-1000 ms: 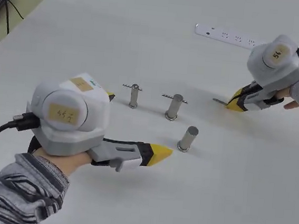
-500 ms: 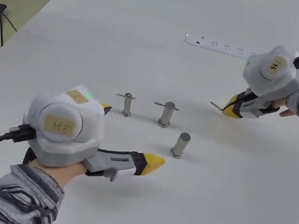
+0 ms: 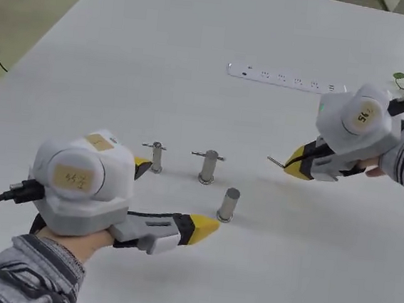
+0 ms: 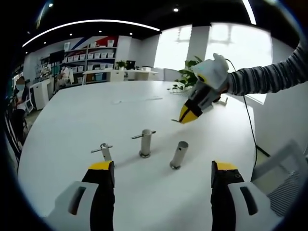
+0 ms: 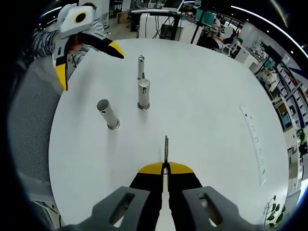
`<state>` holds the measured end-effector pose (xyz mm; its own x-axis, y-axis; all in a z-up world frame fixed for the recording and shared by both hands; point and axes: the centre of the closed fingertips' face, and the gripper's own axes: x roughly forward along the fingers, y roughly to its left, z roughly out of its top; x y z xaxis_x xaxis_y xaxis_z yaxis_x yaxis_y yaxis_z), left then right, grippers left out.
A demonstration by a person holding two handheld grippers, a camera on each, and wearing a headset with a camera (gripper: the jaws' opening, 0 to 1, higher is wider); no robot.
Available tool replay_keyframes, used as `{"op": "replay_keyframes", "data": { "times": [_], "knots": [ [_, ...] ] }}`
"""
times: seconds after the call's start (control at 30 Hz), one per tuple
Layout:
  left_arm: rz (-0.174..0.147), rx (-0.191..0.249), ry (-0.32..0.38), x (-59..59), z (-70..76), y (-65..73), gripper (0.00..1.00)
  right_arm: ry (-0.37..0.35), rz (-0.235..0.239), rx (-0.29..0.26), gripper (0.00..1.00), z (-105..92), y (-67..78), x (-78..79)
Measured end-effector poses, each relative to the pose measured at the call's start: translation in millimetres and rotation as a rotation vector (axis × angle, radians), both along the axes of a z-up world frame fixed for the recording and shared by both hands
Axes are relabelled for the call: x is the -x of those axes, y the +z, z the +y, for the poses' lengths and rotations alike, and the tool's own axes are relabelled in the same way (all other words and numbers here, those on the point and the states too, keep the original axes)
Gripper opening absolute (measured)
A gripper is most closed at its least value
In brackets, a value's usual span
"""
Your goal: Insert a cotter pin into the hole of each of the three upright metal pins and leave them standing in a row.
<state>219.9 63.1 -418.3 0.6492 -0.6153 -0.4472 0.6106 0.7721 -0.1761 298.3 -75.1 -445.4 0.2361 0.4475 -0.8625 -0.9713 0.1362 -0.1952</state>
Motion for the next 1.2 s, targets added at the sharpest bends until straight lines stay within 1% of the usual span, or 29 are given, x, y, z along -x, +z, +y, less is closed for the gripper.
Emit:
{"op": "replay_keyframes", "data": {
  "times": [0.13, 0.27, 0.37, 0.43, 0.5, 0.67, 0.8, 0.87, 1.0, 1.07, 1.2],
  "knots": [
    [0.000, 0.011, -0.016, 2.1, -6.6, 4.6, 0.76, 0.030, -0.018, -0.017, 0.00, 5.9, 7.4, 11.2],
    [0.017, 0.035, -0.027, 4.4, -12.5, 7.2, 0.72, 0.064, -0.037, -0.034, 0.00, 14.0, 15.0, 23.9],
    [0.022, 0.046, -0.035, 5.9, -16.9, 10.0, 0.69, 0.090, -0.050, -0.046, 0.00, 20.7, 19.0, 33.0],
    [0.028, 0.060, -0.045, 7.6, -20.9, 12.0, 0.65, 0.112, -0.061, -0.049, 0.00, 25.4, 21.1, 39.8],
    [0.033, 0.077, -0.051, 8.9, -24.7, 14.5, 0.62, 0.136, -0.069, -0.050, 0.00, 29.7, 22.9, 46.7],
    [0.039, 0.101, -0.058, 10.7, -30.6, 19.9, 0.56, 0.180, -0.087, -0.064, 0.00, 39.3, 27.0, 59.0],
    [0.058, 0.145, -0.052, 11.5, -35.0, 24.0, 0.50, 0.213, -0.103, -0.070, 0.00, 46.3, 28.7, 69.8],
    [0.062, 0.152, -0.047, 11.3, -35.7, 24.0, 0.49, 0.227, -0.105, -0.075, 0.00, 49.5, 29.6, 75.0],
    [0.078, 0.173, -0.038, 12.5, -37.9, 24.2, 0.40, 0.248, -0.114, -0.090, 0.00, 55.6, 32.3, 84.0],
    [0.079, 0.169, -0.039, 13.2, -38.7, 23.7, 0.36, 0.260, -0.118, -0.094, 0.00, 58.1, 32.9, 88.3],
    [0.084, 0.187, -0.053, 17.2, -43.9, 25.6, 0.28, 0.278, -0.126, -0.095, 0.00, 61.3, 33.1, 95.0]
  ]
}}
